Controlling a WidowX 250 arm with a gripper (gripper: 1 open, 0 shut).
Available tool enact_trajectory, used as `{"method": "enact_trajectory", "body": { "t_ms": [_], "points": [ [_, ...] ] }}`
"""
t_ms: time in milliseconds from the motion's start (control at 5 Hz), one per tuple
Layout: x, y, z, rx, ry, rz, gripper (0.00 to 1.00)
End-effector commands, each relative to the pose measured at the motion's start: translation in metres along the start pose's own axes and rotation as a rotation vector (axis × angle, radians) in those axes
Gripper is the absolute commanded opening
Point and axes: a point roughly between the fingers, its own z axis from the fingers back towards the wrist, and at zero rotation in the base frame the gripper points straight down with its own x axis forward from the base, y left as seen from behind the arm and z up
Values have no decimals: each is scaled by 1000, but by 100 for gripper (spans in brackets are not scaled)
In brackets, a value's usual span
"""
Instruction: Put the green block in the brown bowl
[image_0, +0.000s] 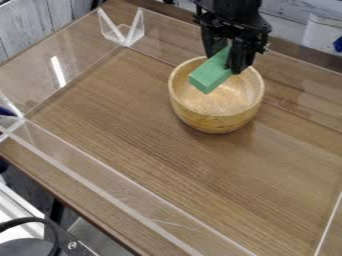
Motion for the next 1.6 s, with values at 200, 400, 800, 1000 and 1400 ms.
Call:
{"method": "enact_trajectory", "body": {
  "t_ms": [200,400,800,1000,1400],
  "points": [
    [0,4,-10,9,6,-1,0],
    [-2,4,-22,6,30,-5,0],
    [-5,8,-36,1,58,2,0],
    [-5,11,-40,-2,67,7,0],
    [-6,14,-46,-6,79,17,0]
  ]
}}
